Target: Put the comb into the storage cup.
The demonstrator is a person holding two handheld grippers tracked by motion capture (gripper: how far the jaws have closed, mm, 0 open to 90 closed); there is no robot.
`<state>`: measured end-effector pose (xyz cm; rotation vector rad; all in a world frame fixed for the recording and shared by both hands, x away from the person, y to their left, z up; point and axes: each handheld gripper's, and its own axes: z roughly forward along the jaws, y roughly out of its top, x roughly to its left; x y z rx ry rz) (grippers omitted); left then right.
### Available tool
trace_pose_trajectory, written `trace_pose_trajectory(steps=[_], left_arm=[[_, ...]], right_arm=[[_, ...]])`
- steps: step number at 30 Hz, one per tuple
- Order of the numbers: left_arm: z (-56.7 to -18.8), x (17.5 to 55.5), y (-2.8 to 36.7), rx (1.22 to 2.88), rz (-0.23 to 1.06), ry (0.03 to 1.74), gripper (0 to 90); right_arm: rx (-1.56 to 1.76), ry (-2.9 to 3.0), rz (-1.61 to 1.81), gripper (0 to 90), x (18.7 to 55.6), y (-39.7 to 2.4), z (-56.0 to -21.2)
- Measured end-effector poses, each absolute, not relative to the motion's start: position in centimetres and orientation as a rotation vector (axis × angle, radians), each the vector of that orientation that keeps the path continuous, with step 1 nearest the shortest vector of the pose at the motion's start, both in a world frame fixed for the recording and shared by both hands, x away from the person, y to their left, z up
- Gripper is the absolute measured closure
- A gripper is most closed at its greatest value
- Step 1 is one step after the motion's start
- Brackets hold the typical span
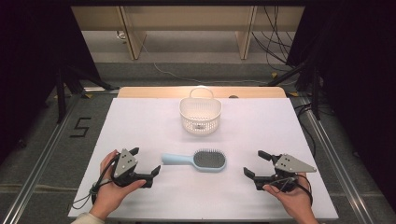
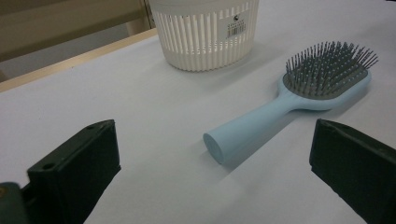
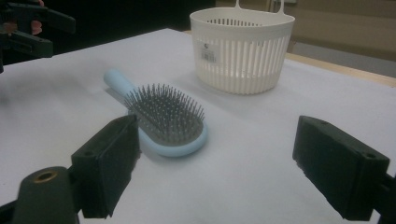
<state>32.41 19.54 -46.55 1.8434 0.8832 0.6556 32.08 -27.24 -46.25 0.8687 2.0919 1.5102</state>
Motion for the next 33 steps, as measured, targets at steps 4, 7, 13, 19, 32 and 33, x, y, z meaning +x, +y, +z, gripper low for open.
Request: trace_pose_trajectory(steps=[4, 7, 13, 19, 32, 33], left_arm=[[-46.3, 32.5, 19.4, 1.836, 0.654, 0.877, 6.8], [-45.9, 32.9, 19.4, 1.842, 0.635, 0.880, 21.2], [-44.8, 34.8, 18.7, 1.907, 0.599, 0.949, 76.7], [-44.9, 37.5, 17.1, 2.014, 0.533, 1.030, 89.7], [-46.8, 41.9, 13.5, 2.158, 0.412, 1.142, 89.8], [-47.0, 41.9, 13.4, 2.161, 0.407, 1.148, 89.7]], right_arm=[[0.870, 2.092, 1.509, 15.7, 32.1, -27.2, -46.2], [0.873, 2.092, 1.507, 15.7, 32.1, -27.1, -46.2], [0.875, 2.103, 1.494, 15.7, 32.3, -26.9, -46.5], [0.877, 2.094, 1.502, 15.7, 32.3, -27.0, -46.5], [0.876, 2.100, 1.502, 15.7, 32.2, -27.1, -46.4], [0.876, 2.098, 1.506, 15.7, 32.2, -27.0, -46.4]])
